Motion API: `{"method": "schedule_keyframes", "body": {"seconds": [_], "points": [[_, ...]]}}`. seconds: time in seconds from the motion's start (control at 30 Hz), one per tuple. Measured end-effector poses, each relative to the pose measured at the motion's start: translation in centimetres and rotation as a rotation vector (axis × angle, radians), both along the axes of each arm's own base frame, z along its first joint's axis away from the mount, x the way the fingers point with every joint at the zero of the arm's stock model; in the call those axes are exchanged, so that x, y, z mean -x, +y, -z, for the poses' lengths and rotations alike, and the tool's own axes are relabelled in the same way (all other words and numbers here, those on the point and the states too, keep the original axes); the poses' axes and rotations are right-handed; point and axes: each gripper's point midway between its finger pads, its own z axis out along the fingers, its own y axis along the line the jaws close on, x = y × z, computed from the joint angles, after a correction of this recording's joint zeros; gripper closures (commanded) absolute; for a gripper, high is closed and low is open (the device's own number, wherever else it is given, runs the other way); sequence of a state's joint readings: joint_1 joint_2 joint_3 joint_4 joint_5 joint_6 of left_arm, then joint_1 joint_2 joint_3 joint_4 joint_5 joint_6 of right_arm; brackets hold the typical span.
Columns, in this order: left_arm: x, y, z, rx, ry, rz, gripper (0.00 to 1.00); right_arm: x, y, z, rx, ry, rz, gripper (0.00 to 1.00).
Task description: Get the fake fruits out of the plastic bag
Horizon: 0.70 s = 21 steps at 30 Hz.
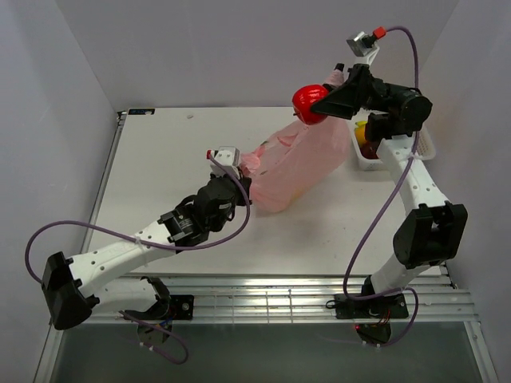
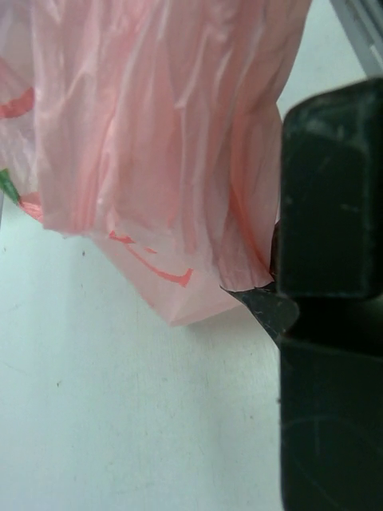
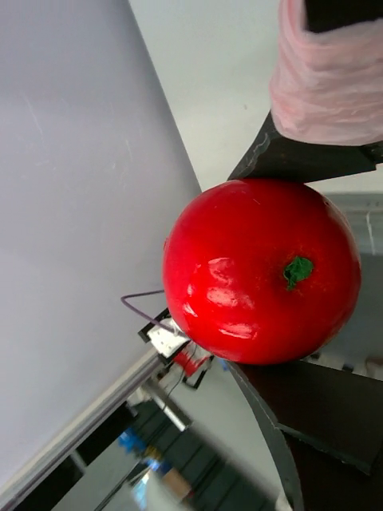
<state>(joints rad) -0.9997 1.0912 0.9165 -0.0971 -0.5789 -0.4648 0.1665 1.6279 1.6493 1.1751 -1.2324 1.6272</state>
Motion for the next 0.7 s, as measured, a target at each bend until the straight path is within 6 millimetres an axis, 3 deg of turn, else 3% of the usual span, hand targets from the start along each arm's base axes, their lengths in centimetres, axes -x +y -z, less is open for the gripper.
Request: {"method": "schedule_keyframes", "body": {"seconds": [0.17, 0.27, 0.33, 0.5, 0.7], "points": [[-2.8, 0.7, 2.4, -0.060, 0.057, -0.085, 1.00, -0.3, 1.0, 6.0, 0.036, 0.254, -0.054, 0.92], [-4.4, 0.9, 2.7, -0.055, 0.066, -0.114, 1.00, 1.8, 3.0, 9.6, 0.073, 0.322, -0.114, 0.92], [-5.5, 0.6, 1.8, -0.036, 0.051, -0.121, 1.00, 4.0, 4.4, 11.4, 0.096, 0.338, -0.154, 0.92], [-6.9, -1.0, -1.4, 0.008, -0.003, -0.097, 1.00, 8.7, 6.5, 13.4, 0.134, 0.299, -0.181, 0.92], [-8.4, -0.5, -3.2, 0.041, -0.033, -0.117, 1.00, 11.1, 6.0, 12.4, 0.147, 0.168, -0.092, 0.92]]}}
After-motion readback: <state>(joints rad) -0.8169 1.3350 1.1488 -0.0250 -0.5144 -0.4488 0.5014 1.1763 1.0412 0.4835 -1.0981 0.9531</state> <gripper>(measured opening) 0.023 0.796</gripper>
